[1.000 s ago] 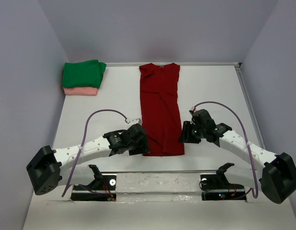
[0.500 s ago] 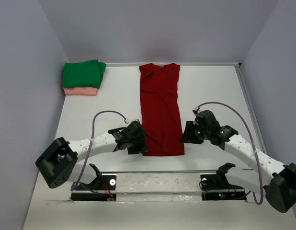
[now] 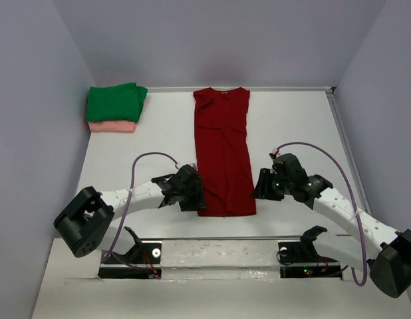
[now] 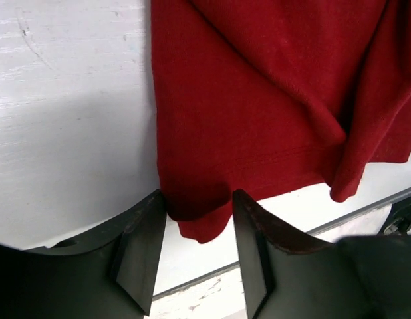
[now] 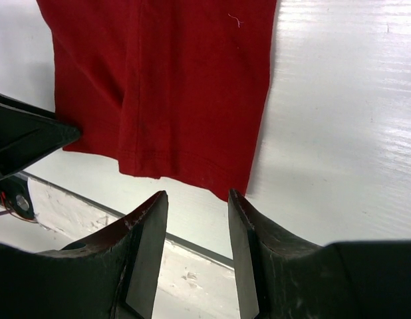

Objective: Fold and stack the t-shirts
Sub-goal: Fold the tshirt

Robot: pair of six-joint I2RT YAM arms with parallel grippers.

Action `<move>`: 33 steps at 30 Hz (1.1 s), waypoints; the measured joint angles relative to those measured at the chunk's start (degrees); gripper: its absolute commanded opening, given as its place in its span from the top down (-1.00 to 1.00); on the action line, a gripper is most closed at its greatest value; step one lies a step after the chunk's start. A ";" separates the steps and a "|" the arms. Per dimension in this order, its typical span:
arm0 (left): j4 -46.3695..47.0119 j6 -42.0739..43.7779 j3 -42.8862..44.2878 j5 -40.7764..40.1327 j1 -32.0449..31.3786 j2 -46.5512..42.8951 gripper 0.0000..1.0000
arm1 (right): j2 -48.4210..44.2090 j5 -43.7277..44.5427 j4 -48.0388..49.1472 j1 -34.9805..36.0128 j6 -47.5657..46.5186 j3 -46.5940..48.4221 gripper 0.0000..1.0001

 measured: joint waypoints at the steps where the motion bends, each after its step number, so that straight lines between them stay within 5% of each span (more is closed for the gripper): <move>1: 0.17 0.07 -0.02 0.15 0.00 0.07 0.03 | 0.00 0.22 -0.11 0.00 0.07 0.00 0.07; 6: 0.50 0.37 -0.68 0.66 0.02 0.15 0.67 | 0.48 1.40 -0.39 0.00 1.22 0.00 0.10; 10: 0.55 0.09 -1.25 0.98 0.04 0.11 0.99 | 1.57 2.82 -0.44 0.00 3.21 0.00 0.10; 33: 0.57 0.48 -1.20 1.40 0.11 0.13 1.00 | -0.28 5.86 1.16 2.97 15.43 -10.71 0.14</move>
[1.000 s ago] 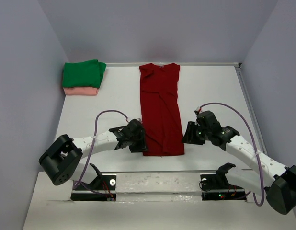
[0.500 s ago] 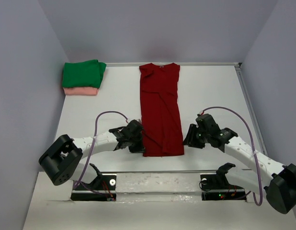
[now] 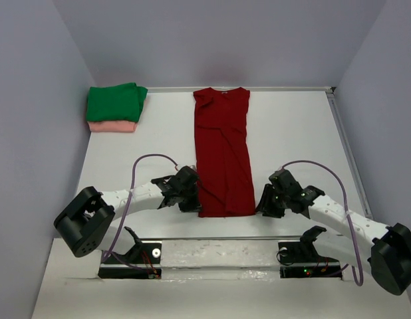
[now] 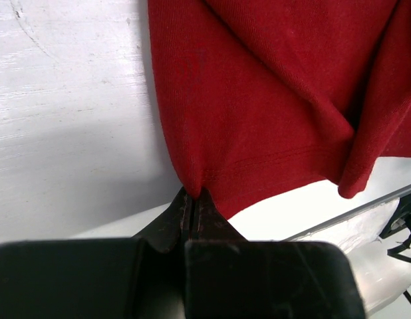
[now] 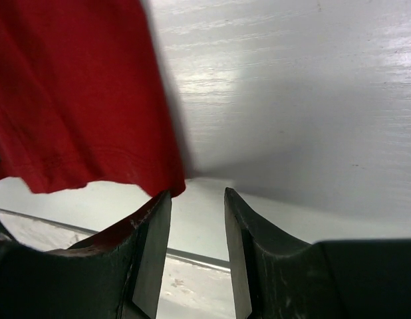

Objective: Fold and stack the t-shirts
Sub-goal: Fold the tshirt

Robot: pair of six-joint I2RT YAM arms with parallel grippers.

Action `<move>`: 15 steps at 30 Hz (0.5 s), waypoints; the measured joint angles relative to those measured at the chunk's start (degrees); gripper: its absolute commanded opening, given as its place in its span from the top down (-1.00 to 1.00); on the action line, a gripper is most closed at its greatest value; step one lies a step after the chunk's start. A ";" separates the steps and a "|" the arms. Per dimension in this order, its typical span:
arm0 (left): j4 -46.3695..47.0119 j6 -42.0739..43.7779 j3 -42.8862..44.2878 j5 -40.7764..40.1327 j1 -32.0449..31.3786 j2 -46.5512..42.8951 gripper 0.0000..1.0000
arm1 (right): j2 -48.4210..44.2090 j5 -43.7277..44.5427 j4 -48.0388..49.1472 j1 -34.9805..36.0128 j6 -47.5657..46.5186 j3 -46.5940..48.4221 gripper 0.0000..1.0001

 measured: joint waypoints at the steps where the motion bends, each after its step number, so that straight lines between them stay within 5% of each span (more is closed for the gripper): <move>1: -0.02 0.04 0.00 0.02 0.02 -0.02 1.00 | 1.25 0.07 0.87 0.02 -0.02 -0.46 0.14; 15: -0.37 0.11 0.00 0.04 0.02 -0.15 1.00 | 8.13 -0.39 9.01 0.04 -1.16 0.24 0.14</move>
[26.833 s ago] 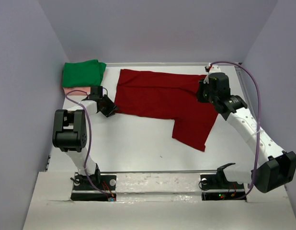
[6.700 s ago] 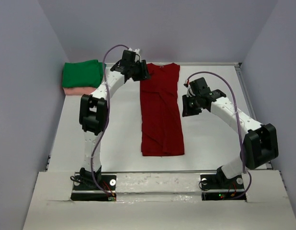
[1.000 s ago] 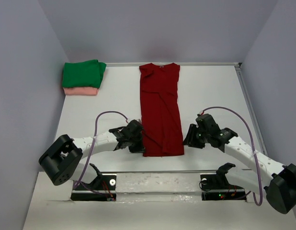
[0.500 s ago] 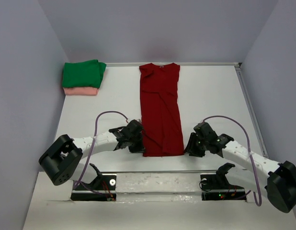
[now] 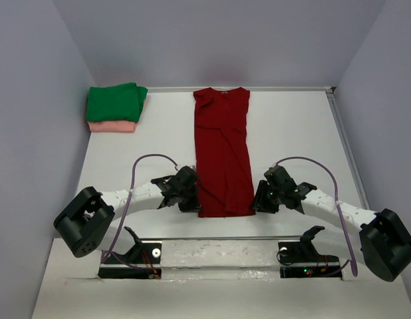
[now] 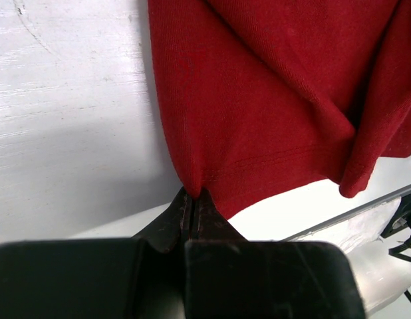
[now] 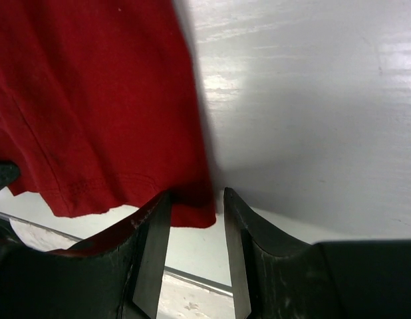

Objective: Fold and stack the t-shirts
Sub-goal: Fold the tshirt

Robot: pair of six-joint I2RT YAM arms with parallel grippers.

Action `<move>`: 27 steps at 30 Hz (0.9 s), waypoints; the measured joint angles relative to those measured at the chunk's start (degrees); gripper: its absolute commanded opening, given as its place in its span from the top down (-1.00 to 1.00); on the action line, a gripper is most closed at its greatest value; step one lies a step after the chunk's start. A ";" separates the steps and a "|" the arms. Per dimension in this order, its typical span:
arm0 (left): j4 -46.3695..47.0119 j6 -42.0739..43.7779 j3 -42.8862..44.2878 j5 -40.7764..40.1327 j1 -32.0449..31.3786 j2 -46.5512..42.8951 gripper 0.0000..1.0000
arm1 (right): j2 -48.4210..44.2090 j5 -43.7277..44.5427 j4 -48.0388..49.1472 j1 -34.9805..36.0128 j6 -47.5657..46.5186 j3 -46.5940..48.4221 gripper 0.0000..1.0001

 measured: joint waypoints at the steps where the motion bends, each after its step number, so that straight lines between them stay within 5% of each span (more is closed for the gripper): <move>1: 0.00 0.00 0.00 0.00 0.00 0.00 1.00 | 0.26 -0.11 0.35 0.00 -0.04 0.09 0.14; 15: 0.22 -0.02 -0.37 0.28 0.24 -0.31 1.00 | 0.72 -0.59 1.51 2.12 0.09 0.31 0.42; 27: -0.26 0.02 -0.57 0.31 0.26 -1.14 1.00 | -0.52 1.46 0.44 6.73 2.51 0.33 1.00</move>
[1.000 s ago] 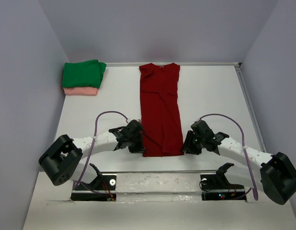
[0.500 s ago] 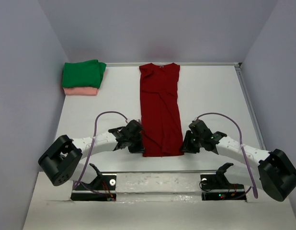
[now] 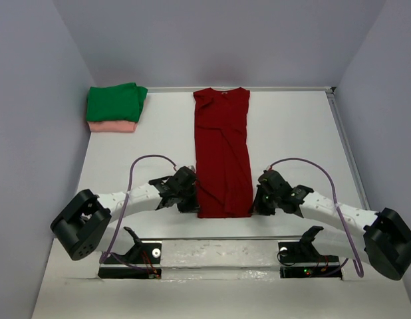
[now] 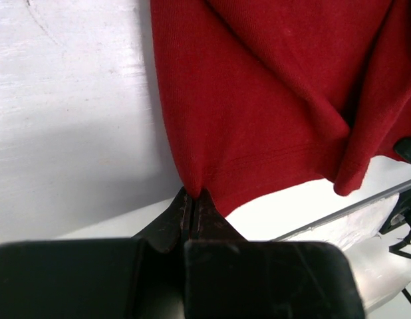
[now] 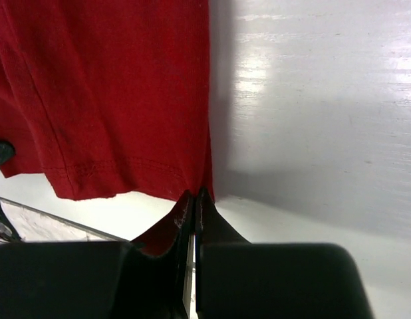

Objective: Fold and stack the t-shirts
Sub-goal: Fold the tshirt

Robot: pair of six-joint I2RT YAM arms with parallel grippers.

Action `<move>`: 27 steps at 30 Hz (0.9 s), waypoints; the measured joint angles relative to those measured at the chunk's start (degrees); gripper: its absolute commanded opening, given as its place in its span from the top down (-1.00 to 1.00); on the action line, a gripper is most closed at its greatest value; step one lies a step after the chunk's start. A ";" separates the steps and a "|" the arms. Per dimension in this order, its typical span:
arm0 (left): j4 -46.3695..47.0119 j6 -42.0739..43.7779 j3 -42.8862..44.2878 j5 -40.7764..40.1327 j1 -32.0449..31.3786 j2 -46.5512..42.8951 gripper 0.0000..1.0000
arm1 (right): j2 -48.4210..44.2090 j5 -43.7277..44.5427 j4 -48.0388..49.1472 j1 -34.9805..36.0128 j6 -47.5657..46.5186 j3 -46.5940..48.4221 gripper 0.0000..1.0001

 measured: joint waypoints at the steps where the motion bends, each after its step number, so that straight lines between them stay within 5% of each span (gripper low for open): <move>1: -0.31 0.00 -0.24 -0.04 0.00 -0.79 1.00 | 0.00 0.33 -0.22 0.04 0.24 0.00 1.00; 13: -5.29 -2.56 -1.97 -1.31 -0.02 -13.29 1.00 | -6.97 10.62 -10.01 1.51 2.03 4.13 1.00; 27: -7.67 -4.09 -2.43 -1.11 -0.02 -15.34 1.00 | -6.12 11.02 -11.85 1.53 1.95 4.50 1.00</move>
